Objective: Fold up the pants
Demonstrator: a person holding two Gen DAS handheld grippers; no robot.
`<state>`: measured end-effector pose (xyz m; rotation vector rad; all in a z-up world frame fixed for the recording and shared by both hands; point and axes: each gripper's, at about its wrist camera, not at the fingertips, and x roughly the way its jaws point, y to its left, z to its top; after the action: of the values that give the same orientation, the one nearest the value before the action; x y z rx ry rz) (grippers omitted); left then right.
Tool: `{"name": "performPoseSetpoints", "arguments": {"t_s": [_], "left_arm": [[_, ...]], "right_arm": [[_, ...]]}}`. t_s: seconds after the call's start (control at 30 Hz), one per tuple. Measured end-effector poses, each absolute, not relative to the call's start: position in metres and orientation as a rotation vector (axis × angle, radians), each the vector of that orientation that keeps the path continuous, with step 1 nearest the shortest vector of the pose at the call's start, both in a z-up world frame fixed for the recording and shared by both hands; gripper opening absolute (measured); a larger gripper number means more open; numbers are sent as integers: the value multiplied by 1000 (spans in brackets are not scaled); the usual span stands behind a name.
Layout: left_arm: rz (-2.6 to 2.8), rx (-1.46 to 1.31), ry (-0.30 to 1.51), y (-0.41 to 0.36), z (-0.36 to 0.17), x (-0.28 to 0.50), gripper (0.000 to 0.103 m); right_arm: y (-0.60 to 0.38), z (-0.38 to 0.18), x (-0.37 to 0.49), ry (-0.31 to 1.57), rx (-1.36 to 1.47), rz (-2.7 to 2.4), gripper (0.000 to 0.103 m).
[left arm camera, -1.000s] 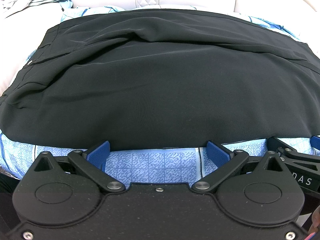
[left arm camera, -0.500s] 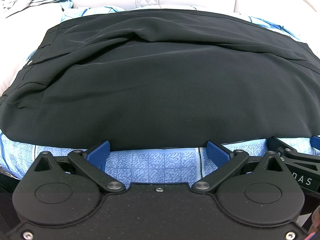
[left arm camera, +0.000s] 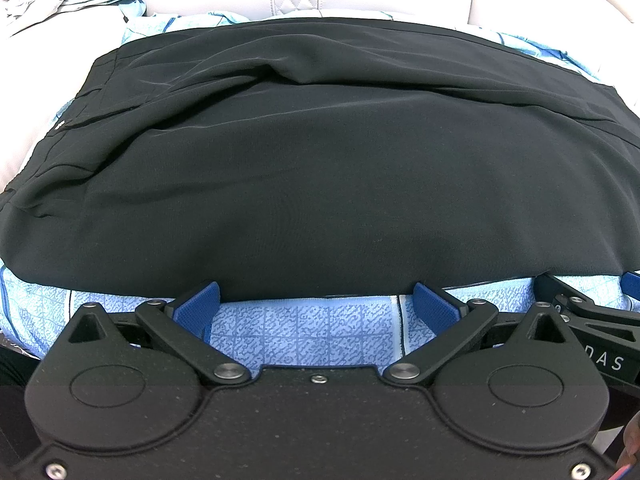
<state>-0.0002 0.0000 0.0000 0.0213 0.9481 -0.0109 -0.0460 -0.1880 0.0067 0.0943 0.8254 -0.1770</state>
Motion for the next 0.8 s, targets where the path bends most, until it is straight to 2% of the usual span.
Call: {"name": "performPoseSetpoints", "arguments": {"t_s": [0.8], "left_arm": [[-26, 13, 963, 2, 6, -5, 103]], "right_arm": [[-190, 4, -49, 824, 83, -160, 103]]}}
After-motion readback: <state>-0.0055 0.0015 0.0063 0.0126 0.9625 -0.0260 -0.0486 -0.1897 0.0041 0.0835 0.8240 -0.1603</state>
